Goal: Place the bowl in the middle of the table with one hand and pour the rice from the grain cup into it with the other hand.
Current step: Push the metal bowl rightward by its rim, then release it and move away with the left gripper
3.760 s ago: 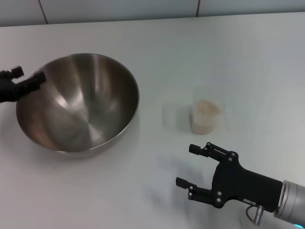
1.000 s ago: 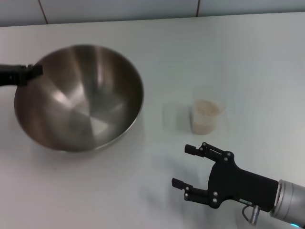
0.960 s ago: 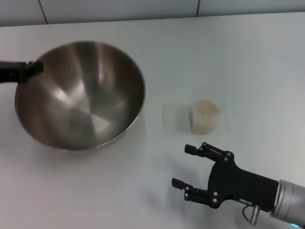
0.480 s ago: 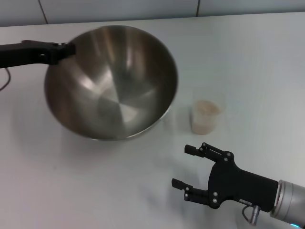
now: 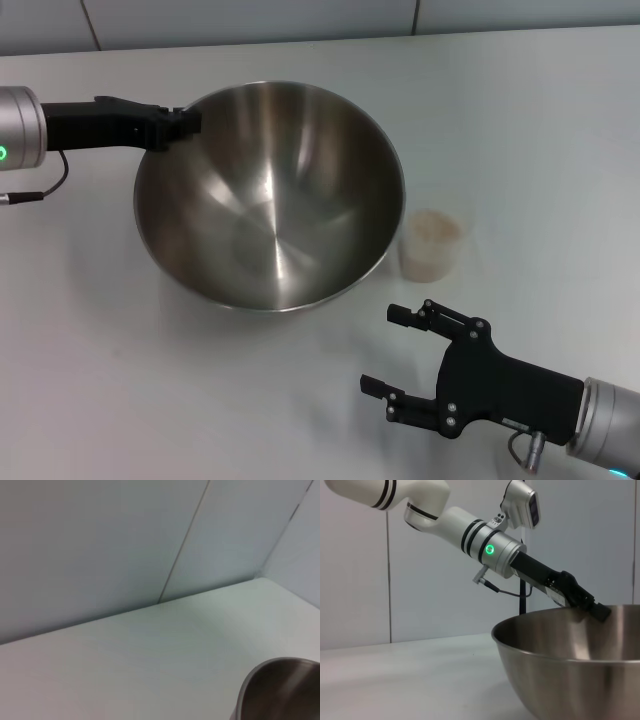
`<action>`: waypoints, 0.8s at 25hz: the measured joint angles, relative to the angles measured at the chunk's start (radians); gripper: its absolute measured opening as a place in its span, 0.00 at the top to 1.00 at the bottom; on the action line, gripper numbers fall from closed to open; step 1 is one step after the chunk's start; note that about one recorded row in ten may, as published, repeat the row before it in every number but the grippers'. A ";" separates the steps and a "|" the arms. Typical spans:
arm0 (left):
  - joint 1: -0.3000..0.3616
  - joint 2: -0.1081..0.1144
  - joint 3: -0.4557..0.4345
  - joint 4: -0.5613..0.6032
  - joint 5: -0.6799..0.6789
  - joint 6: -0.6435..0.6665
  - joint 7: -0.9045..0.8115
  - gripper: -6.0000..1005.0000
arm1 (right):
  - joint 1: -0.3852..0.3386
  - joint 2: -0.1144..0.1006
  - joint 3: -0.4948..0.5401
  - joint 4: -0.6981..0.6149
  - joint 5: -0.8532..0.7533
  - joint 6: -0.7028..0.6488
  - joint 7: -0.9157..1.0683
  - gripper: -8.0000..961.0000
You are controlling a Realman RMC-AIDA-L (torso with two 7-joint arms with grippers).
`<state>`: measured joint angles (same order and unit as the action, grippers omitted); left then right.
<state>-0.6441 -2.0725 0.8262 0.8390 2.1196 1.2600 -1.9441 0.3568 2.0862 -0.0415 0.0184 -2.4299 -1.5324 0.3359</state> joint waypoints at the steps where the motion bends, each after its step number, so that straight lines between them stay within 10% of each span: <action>1: 0.000 0.000 0.000 0.000 0.000 0.000 0.000 0.95 | 0.000 0.000 0.000 0.000 0.000 0.000 0.000 0.18; 20: -0.011 0.002 0.007 -0.123 -0.009 -0.085 0.047 0.95 | -0.007 -0.002 0.000 0.000 0.000 0.000 -0.002 0.18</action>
<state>-0.6550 -2.0707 0.8330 0.7160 2.1110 1.1749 -1.8974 0.3503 2.0846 -0.0414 0.0184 -2.4297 -1.5325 0.3344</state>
